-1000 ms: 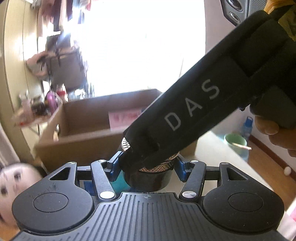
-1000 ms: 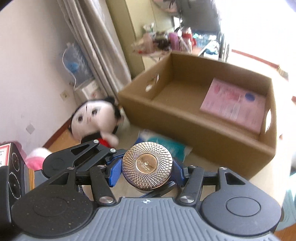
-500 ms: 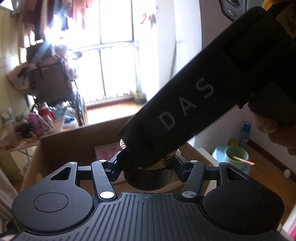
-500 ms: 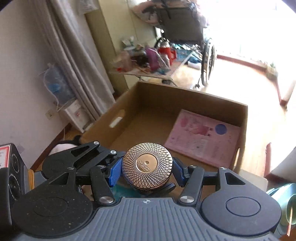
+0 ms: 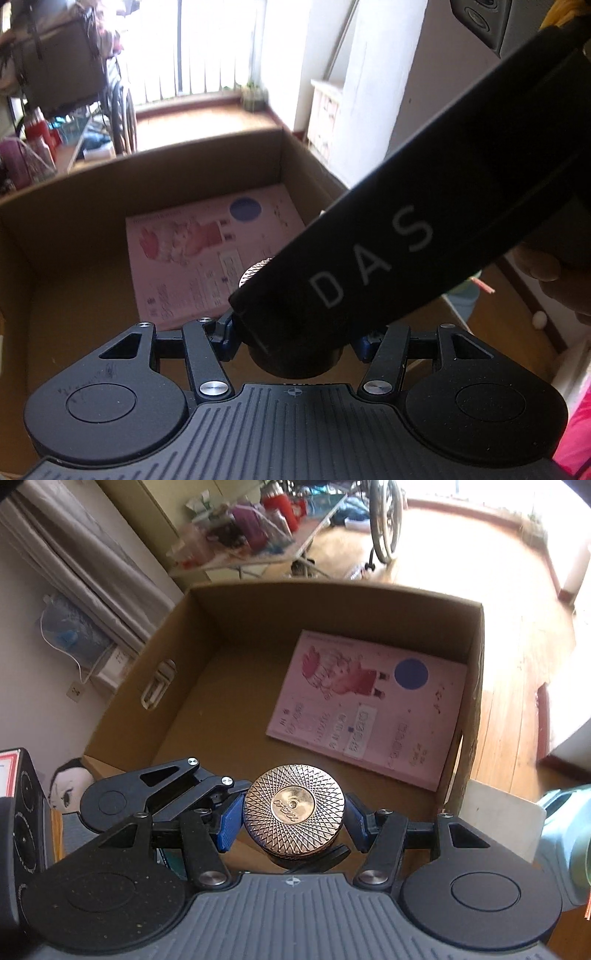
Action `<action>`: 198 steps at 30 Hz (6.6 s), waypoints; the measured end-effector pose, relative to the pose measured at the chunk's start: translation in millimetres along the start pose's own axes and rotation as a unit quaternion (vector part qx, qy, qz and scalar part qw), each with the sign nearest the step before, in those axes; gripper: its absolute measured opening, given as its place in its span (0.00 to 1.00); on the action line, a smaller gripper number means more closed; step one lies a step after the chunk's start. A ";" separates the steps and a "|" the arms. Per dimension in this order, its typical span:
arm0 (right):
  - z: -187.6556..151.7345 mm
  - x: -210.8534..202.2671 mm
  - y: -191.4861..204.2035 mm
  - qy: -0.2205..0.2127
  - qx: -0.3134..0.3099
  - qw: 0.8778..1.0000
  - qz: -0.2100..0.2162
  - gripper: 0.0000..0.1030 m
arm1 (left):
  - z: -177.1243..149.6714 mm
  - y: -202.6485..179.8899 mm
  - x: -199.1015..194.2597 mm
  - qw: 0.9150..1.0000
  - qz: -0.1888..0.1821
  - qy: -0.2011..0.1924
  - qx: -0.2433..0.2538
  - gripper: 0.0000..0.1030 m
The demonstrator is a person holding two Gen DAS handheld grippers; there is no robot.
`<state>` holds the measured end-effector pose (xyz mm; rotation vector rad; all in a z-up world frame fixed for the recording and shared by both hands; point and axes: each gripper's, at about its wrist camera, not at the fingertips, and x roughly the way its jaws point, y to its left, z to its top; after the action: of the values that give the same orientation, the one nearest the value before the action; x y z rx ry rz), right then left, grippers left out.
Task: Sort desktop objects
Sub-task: 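Lower the jar into the box and open the right gripper, then move the right gripper down to the black tape roll, then close the right gripper on the black tape roll's rim and lift it, then carry the tape roll with the right gripper over the box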
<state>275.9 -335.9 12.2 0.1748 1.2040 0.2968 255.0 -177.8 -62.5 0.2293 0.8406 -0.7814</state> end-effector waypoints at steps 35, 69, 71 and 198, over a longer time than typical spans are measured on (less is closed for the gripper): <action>4.1 81.3 17.7 0.085 -0.166 0.951 -0.247 0.57 | -141.0 11.2 -188.7 0.976 0.052 -0.078 -0.195 0.75; -135.8 -76.3 84.0 -0.132 -0.123 0.979 -0.091 0.52 | -194.6 -41.7 -178.0 0.987 0.076 -0.043 -0.133 0.76; -149.0 -70.7 84.7 -0.121 -0.107 0.984 -0.070 0.52 | -194.5 -44.5 -172.5 0.988 0.076 -0.040 -0.127 0.76; -16.9 -8.7 32.7 -0.078 -0.024 0.996 -0.046 0.20 | -2.9 -13.6 -67.0 0.994 0.071 -0.063 0.057 0.62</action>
<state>252.9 -308.1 23.4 0.0991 1.0461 0.2264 216.1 -150.5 -13.2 0.3341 0.6535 -0.7027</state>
